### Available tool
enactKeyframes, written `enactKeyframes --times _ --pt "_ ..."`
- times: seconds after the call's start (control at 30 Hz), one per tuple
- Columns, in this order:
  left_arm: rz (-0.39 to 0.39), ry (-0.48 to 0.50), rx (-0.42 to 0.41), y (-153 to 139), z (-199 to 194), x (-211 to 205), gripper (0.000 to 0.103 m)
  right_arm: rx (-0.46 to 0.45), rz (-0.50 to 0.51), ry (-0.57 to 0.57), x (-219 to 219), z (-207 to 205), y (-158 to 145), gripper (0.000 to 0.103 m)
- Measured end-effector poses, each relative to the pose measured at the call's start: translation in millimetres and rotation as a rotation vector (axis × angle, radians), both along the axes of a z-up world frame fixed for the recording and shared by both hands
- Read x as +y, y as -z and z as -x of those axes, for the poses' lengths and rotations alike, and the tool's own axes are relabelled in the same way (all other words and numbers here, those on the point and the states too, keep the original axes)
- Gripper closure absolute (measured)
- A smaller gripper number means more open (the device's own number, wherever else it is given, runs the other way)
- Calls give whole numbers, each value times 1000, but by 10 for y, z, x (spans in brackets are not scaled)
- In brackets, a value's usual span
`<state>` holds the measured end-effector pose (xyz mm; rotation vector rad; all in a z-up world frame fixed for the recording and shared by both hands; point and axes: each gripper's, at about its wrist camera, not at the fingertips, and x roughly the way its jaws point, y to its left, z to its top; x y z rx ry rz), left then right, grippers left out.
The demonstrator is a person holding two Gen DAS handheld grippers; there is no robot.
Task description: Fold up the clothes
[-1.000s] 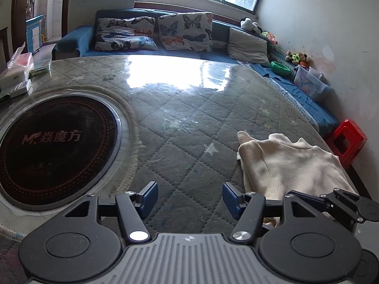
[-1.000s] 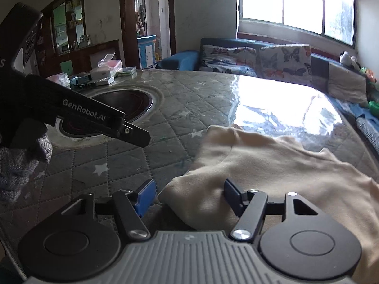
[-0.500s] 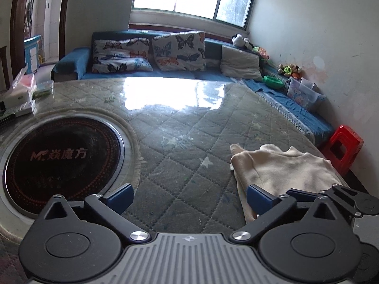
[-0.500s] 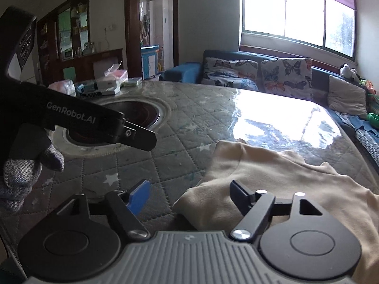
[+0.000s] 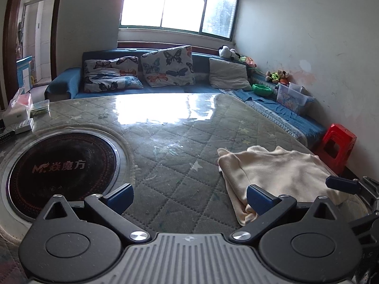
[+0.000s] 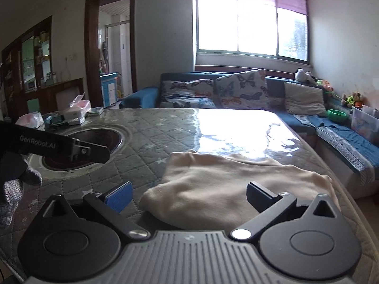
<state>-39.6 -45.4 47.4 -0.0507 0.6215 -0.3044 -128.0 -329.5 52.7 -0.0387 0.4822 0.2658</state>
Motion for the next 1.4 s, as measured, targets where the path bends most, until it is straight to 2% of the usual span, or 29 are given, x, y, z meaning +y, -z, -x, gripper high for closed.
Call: enactKeyframes --times 0.23,0.53,0.97,1.4 --pt "-34 38 11 85 139 -131 0 31 -12 105 -142 96 64 0" --pt "-42 79 41 158 286 -235 0 114 -14 177 -237 177 137 0" --pt "-52 74 55 228 433 -311 0 137 -44 271 -257 295 214 0" --pt "-73 101 62 312 561 -402 0 153 -62 315 -286 417 275 0"
